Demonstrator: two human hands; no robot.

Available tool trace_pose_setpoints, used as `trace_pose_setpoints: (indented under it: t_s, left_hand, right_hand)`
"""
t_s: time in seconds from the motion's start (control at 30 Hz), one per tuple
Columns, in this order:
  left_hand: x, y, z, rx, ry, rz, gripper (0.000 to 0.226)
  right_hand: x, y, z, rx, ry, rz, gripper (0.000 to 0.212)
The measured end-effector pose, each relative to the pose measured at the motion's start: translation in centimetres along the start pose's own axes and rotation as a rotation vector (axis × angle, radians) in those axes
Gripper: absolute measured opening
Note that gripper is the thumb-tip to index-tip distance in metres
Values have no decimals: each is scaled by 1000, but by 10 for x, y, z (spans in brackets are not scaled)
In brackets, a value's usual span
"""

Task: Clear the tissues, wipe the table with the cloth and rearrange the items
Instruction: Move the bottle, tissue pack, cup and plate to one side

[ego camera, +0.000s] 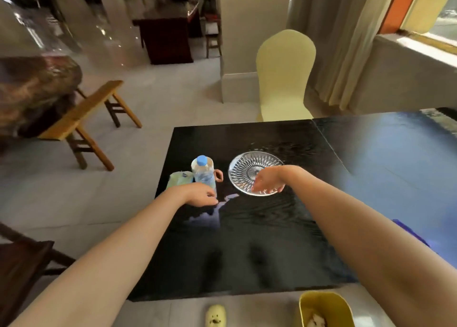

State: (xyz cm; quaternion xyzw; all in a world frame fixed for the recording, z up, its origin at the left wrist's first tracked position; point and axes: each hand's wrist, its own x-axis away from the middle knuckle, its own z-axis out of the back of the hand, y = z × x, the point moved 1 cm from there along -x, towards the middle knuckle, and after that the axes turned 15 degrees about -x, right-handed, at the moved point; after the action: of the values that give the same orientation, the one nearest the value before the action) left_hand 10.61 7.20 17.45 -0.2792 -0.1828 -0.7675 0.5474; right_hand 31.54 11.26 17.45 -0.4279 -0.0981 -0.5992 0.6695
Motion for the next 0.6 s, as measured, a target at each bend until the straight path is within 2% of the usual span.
trace_pose_setpoints:
  t_s: [0.17,0.3,0.47,0.6]
  left_hand:
    - [-26,-61,-8,44,-17,60,45]
    - [-60,-101,-16,66,-35,99,46]
    - [-106,-141,-37,143,11,228,53]
    - [-135,-156,-67,225,46,330,60]
  right_hand:
    - [-49,-41,-7,41,-53,5,50]
    - [-89,-63,-10,79,10,63,56]
    - [-133,-73,-23,-184,120,157,81]
    - [-157,-76,-43,-262,259,214,86]
